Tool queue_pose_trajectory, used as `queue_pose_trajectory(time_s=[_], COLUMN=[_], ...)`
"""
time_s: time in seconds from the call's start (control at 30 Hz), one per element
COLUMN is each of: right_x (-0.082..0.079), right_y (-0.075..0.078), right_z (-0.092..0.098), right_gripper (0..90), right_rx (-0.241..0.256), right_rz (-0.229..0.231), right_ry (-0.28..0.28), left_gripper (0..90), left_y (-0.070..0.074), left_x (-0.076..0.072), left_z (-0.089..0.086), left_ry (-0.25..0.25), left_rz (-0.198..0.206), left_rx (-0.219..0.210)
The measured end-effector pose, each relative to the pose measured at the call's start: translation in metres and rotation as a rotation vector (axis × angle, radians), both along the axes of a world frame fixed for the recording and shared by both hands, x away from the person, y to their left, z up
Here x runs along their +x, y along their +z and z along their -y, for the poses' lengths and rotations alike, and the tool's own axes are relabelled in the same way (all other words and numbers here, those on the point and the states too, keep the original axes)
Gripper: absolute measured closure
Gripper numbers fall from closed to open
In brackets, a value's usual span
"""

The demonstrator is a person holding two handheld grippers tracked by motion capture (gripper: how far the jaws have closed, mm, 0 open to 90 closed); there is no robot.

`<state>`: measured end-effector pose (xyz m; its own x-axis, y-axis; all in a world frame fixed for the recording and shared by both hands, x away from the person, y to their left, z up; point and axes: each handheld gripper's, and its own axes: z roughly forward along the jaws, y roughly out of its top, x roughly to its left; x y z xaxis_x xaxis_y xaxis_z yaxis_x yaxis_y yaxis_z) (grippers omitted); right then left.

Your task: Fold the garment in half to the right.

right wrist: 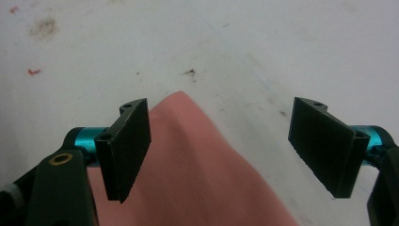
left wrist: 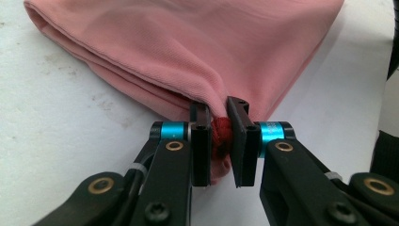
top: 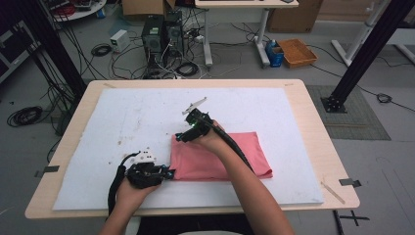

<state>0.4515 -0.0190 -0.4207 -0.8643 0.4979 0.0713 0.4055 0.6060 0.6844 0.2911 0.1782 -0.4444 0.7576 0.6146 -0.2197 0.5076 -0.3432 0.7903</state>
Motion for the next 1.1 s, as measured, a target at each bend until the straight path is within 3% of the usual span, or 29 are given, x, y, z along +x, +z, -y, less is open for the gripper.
queue_pose_trajectory(time_s=[0.1, 0.23, 0.3, 0.53, 0.67, 0.77, 0.87, 1.0, 1.1], right_x=[0.000, -0.004, -0.005, -0.009, -0.011, -0.011, -0.011, -0.011, -0.011], right_y=[-0.009, -0.015, -0.016, -0.014, -0.013, -0.012, -0.009, -0.003, -0.001], right_z=[-0.015, -0.027, -0.030, -0.034, -0.037, -0.036, -0.034, -0.029, -0.026], right_gripper=[25.1, 47.1, 56.7, 81.1, 83.9, 84.0, 84.0, 84.0, 84.0], right_rx=[-0.021, -0.062, -0.060, -0.077, -0.095, -0.100, -0.092, -0.076, -0.069], right_rz=[-0.022, -0.021, -0.022, -0.018, 0.011, 0.026, 0.037, 0.059, 0.066], right_ry=[0.019, 0.061, 0.079, 0.142, 0.146, 0.134, 0.128, 0.119, 0.110], left_gripper=[80.1, 80.2, 80.2, 80.2, 79.1, 59.3, 54.2, 55.0, 62.3], left_y=[0.000, -0.002, -0.003, -0.004, -0.006, -0.007, -0.004, -0.002, -0.002], left_x=[0.000, 0.000, 0.001, 0.000, 0.000, -0.001, -0.005, -0.008, -0.009], left_z=[0.000, 0.000, 0.000, -0.007, -0.011, -0.011, -0.007, -0.005, -0.005], left_ry=[-0.004, -0.009, -0.010, 0.009, 0.021, 0.071, 0.084, 0.104, 0.119], left_rz=[-0.002, -0.008, -0.011, -0.033, -0.039, -0.055, -0.054, -0.050, -0.052], left_rx=[0.001, 0.013, 0.013, -0.007, -0.019, 0.012, 0.054, 0.087, 0.099])
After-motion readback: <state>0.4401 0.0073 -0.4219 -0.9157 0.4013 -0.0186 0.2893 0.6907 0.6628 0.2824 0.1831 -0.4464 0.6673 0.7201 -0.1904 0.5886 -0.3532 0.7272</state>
